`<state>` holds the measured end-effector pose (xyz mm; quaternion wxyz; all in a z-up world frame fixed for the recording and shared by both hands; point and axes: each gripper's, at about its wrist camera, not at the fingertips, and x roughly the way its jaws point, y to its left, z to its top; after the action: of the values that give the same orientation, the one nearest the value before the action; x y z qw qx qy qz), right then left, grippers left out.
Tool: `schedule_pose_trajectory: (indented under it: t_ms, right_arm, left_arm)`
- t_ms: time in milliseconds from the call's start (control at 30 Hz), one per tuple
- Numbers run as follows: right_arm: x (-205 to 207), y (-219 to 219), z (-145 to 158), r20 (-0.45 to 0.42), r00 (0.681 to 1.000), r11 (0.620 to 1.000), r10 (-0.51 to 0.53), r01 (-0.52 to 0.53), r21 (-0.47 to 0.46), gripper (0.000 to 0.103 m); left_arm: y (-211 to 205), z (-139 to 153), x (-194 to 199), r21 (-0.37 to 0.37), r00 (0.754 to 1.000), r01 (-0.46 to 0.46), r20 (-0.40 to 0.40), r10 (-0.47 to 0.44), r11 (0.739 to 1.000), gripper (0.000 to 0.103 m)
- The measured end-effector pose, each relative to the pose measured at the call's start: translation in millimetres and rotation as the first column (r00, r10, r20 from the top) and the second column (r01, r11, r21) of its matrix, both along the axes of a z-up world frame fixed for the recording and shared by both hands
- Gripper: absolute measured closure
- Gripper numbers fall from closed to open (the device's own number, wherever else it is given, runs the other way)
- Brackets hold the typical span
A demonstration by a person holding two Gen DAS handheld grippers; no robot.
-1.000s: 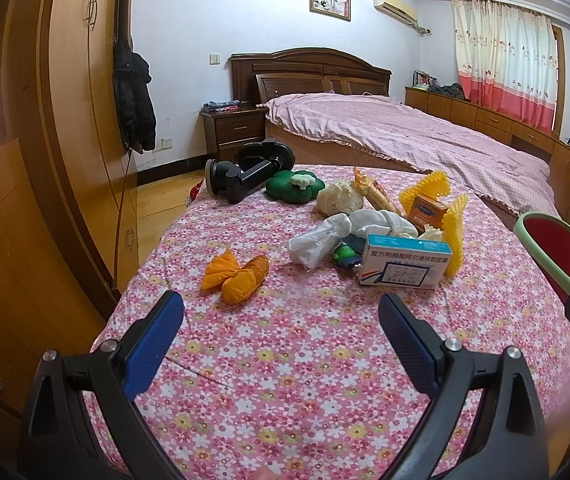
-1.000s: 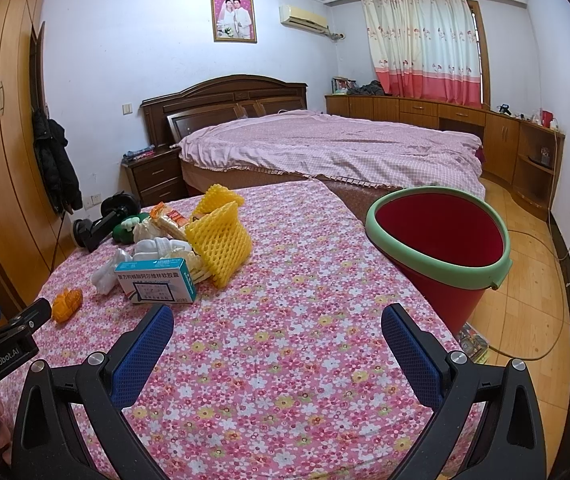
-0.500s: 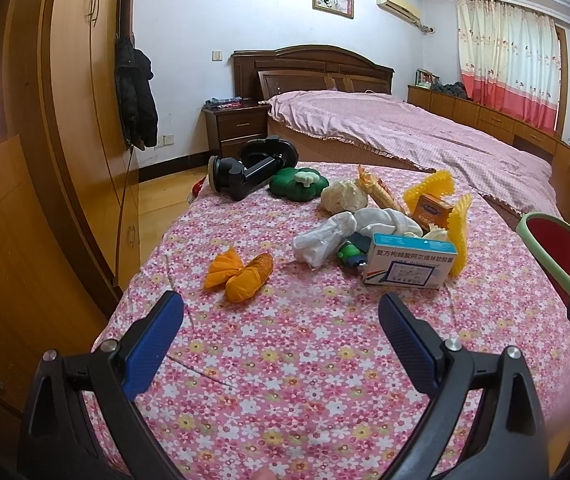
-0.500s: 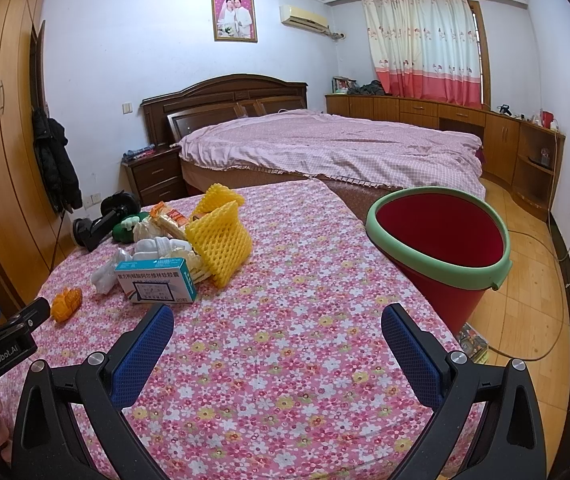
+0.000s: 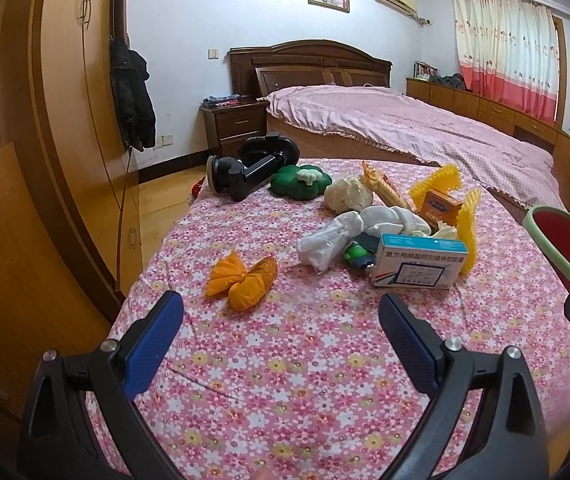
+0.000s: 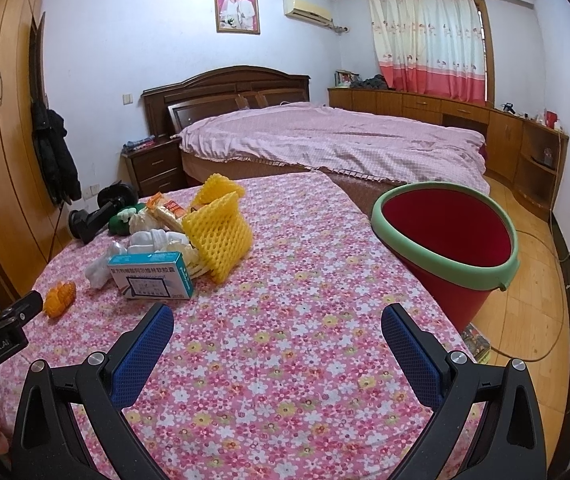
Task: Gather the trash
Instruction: 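Move both tools toward the trash items on the bed, then grasp the orange cloth bundle with left tool while right tool grasps yellow foam sleeve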
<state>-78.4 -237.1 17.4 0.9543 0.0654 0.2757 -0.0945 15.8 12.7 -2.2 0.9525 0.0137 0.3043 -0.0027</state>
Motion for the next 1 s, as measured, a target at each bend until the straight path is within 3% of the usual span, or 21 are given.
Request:
schedule_pose_trajectory:
  t_ms: [600,1000]
  right_arm:
    - [49.1,9.6,-0.4,-0.039,0.997,0.996,0.066,-0.068,-0.052,0.000]
    - [94.2,13.1,-1.3,-0.072,0.989,0.991,0.127,-0.130,-0.034,0.000]
  left_arm:
    - [8.7,-6.7,45.4,0.024,0.998,0.006,-0.069,-0.004,1.000,0.006]
    - [18.6,-18.2,81.3,0.033,0.993,-0.009,-0.121,0.013,0.999,0.006]
